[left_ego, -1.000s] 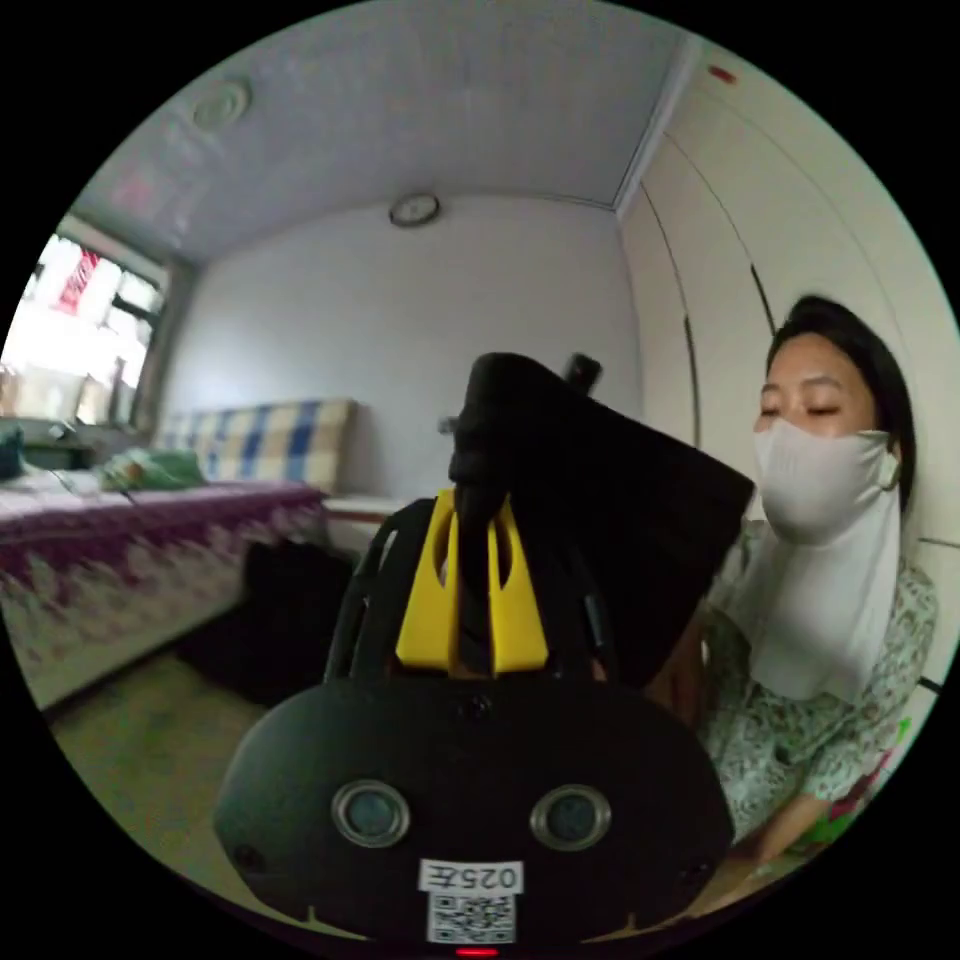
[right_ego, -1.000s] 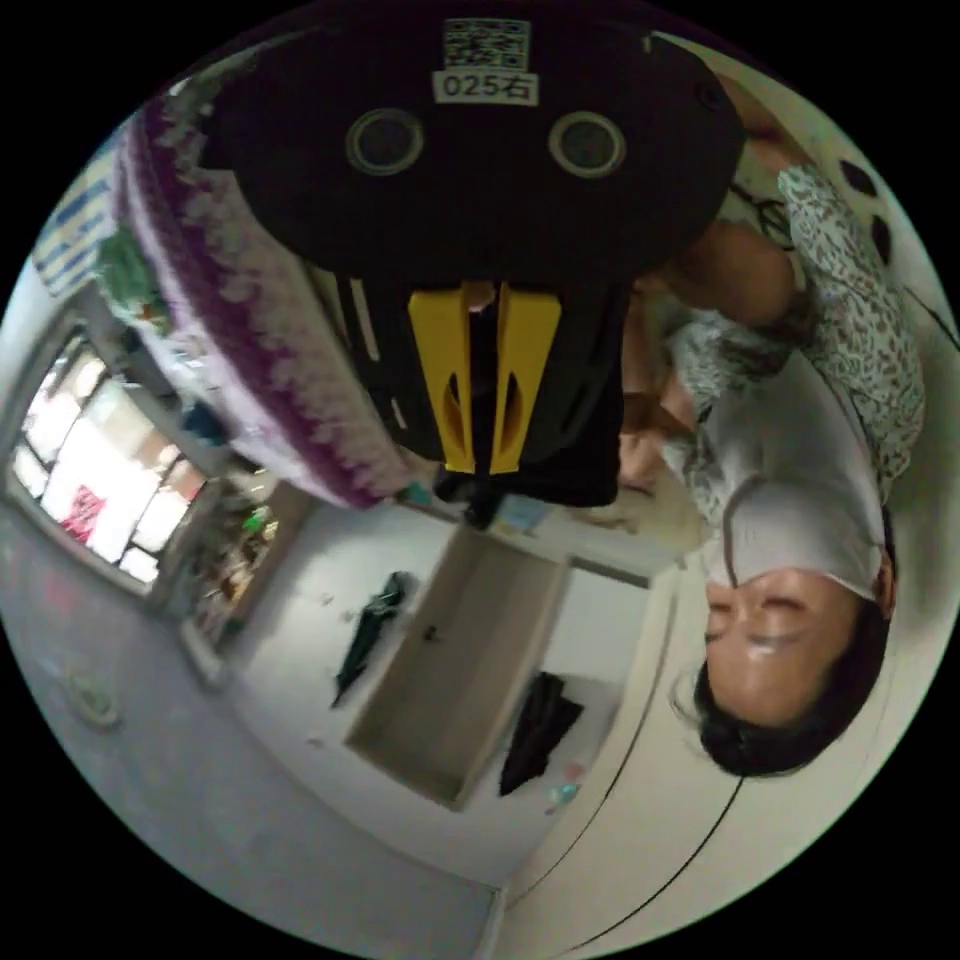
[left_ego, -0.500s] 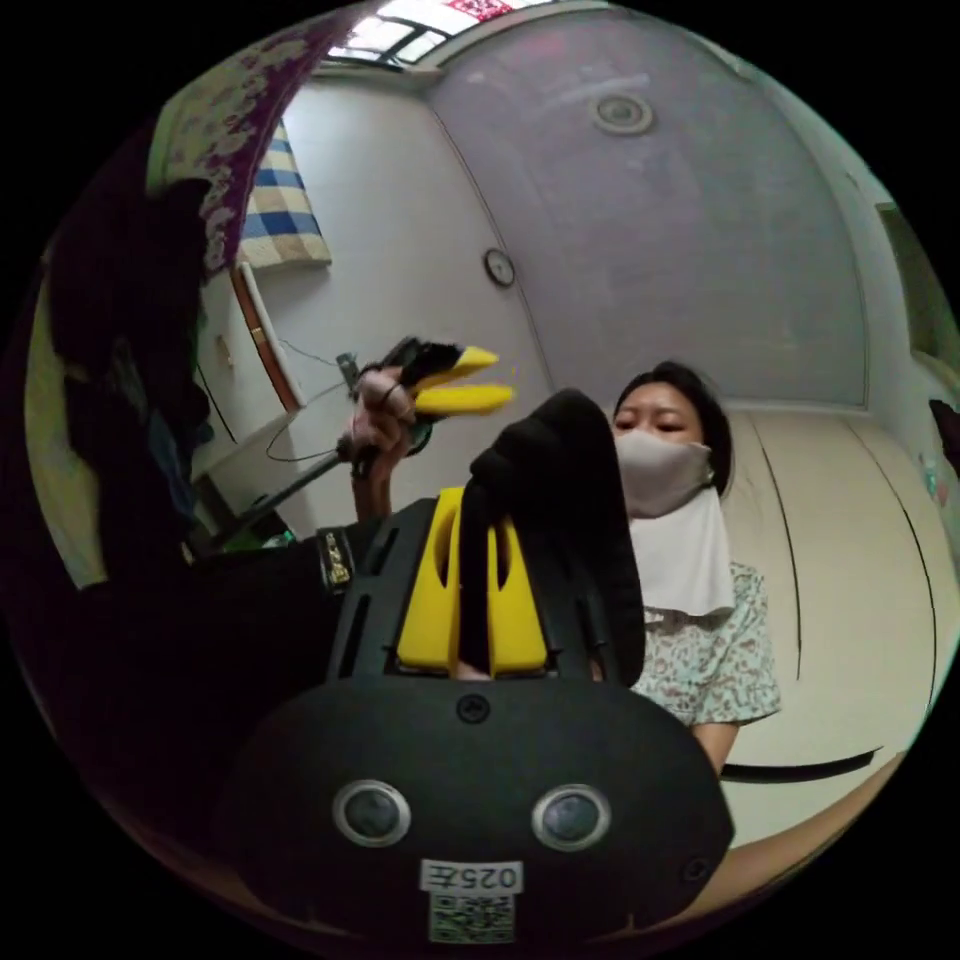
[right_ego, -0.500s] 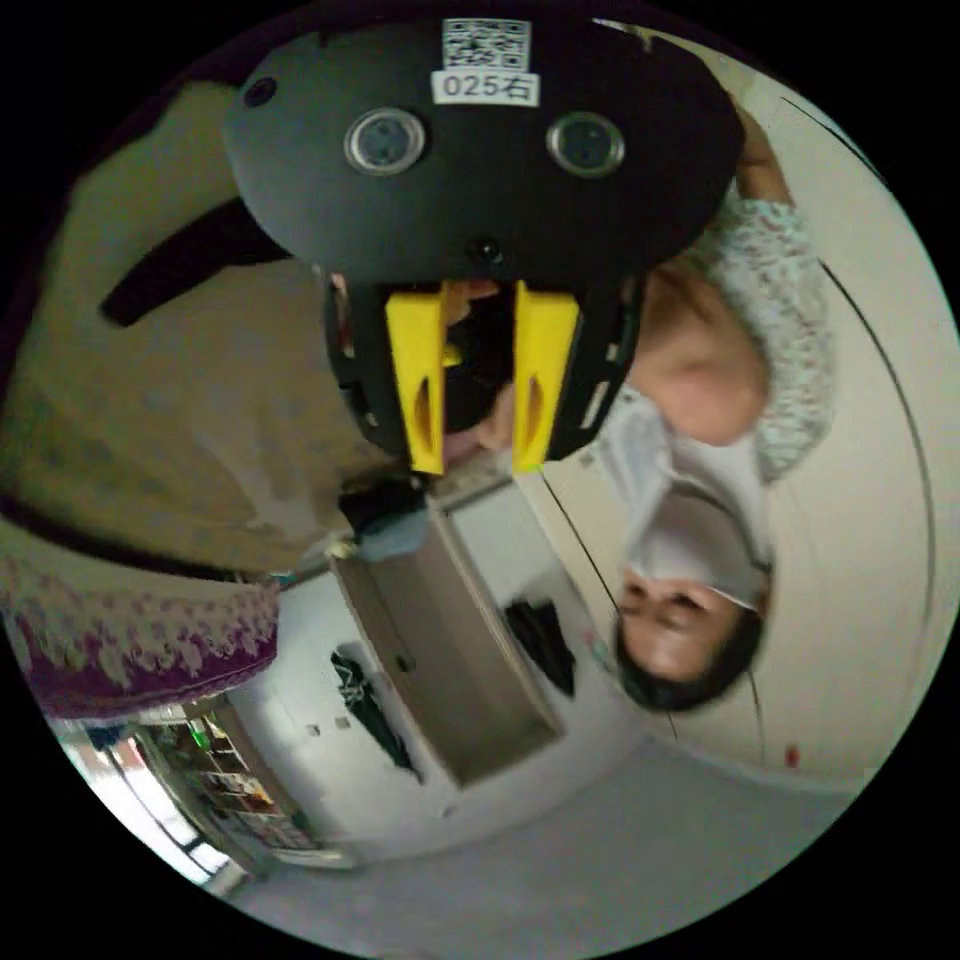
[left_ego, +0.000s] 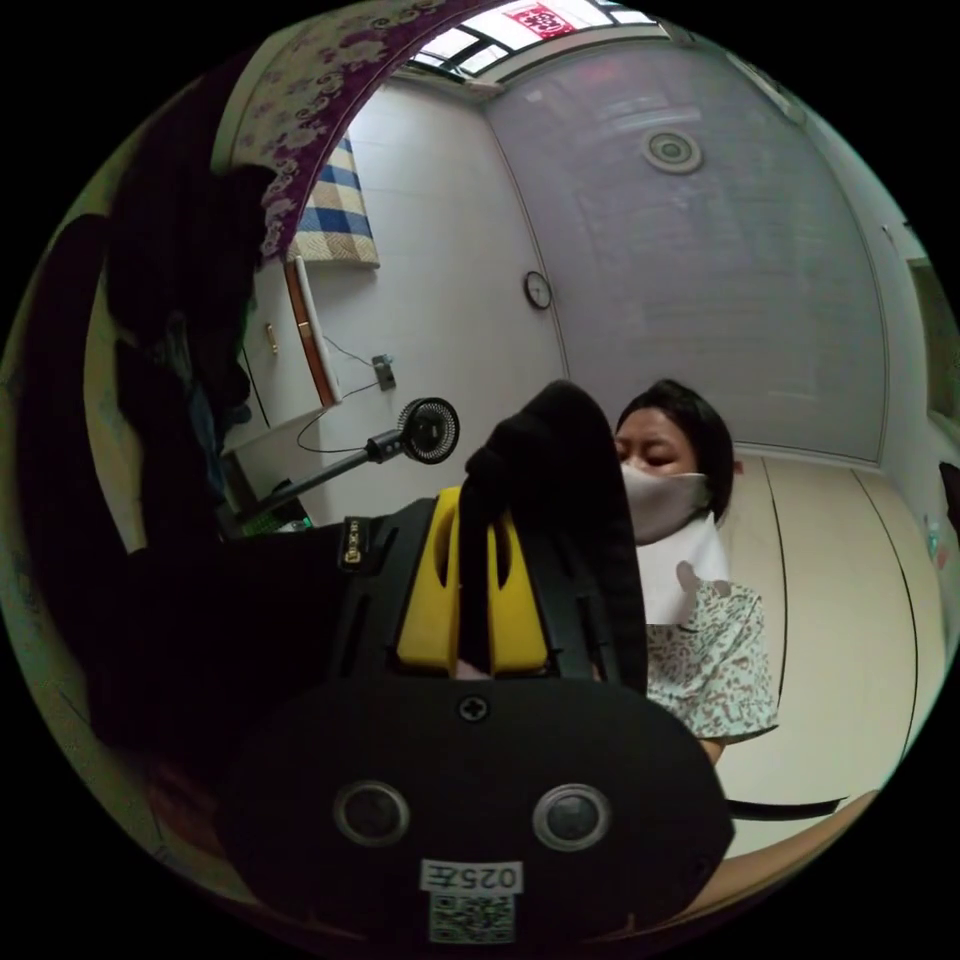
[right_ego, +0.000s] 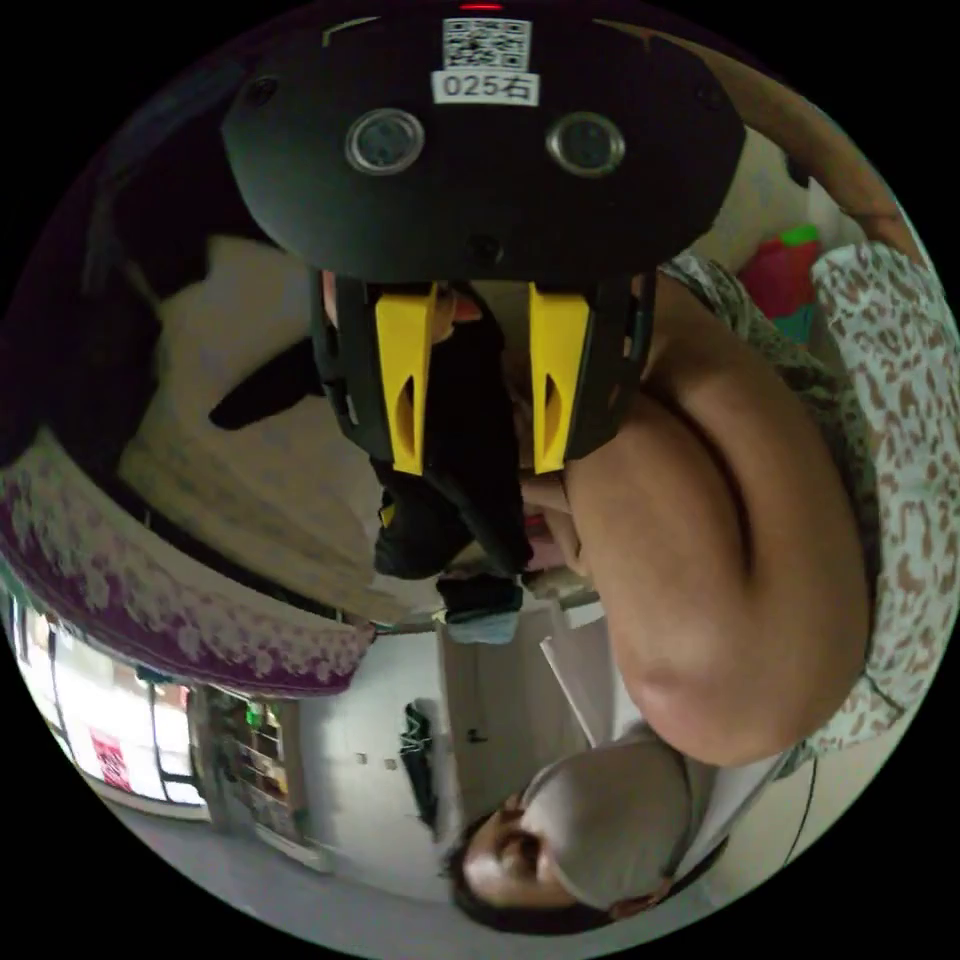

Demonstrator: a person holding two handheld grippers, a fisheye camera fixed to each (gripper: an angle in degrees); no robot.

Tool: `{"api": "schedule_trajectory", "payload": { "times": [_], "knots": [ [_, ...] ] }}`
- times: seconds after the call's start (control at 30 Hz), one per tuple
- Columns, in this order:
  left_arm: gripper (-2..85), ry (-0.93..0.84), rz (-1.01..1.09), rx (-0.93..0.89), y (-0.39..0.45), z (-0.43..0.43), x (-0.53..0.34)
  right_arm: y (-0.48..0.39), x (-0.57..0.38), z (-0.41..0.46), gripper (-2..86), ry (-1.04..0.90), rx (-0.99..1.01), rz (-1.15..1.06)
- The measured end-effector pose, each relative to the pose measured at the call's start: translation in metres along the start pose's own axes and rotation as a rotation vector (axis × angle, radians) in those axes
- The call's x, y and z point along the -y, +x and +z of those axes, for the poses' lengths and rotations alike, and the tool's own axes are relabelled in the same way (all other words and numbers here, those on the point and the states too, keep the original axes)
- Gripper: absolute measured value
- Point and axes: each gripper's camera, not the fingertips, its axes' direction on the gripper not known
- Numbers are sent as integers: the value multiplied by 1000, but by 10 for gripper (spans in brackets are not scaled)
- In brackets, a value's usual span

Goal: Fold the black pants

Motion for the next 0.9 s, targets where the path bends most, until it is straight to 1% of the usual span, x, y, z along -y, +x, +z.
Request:
{"api": "schedule_trajectory", "payload": {
  "times": [0.03,0.07,0.13,0.2,0.27,0.33,0.37,0.43,0.47,0.5,0.53,0.57,0.6,0.67,0.7,0.73,0.8,0.87,0.9],
  "knots": [
    [-9,-14,-5,2,0,0,2,-5,14,9,134,-37,-2,-93],
    [-9,-20,-8,2,0,0,3,-6,19,14,122,-64,-6,-127],
    [-9,-39,-18,9,1,-1,4,-8,31,32,67,-174,57,-264],
    [-9,-69,-10,26,6,-3,4,-3,37,33,63,-166,132,-313],
    [-9,-112,45,56,20,-5,10,2,51,25,63,-157,198,-341],
    [-9,-233,208,94,59,6,32,4,75,6,62,-91,253,-436],
    [-9,-277,257,102,71,13,39,5,80,2,62,-74,267,-456],
    [-9,-466,424,157,112,47,69,16,99,-9,62,-5,302,-471],
    [-9,-524,469,180,120,59,74,21,103,-9,62,6,291,-457],
    [-8,-650,556,209,133,83,81,31,106,-7,62,22,251,-410],
    [-7,-772,631,191,140,108,82,41,105,-3,63,27,193,-360],
    [-6,-816,657,182,142,118,82,46,103,-2,63,40,217,-344],
    [-6,-870,673,160,139,129,83,55,98,-2,64,67,289,-310],
    [-7,-864,620,108,123,128,83,57,84,-4,68,109,254,-281],
    [-8,-814,579,79,110,120,80,52,73,-7,90,144,169,-279],
    [-8,-759,535,45,94,111,73,47,63,-9,131,172,52,-247],
    [-8,-680,466,-15,69,101,58,46,52,-7,176,156,-103,-139],
    [-8,-643,420,-48,46,101,37,51,45,-2,185,90,-1,-104],
    [-8,-652,386,-83,33,107,24,57,42,4,205,46,44,-56]
  ]
}}
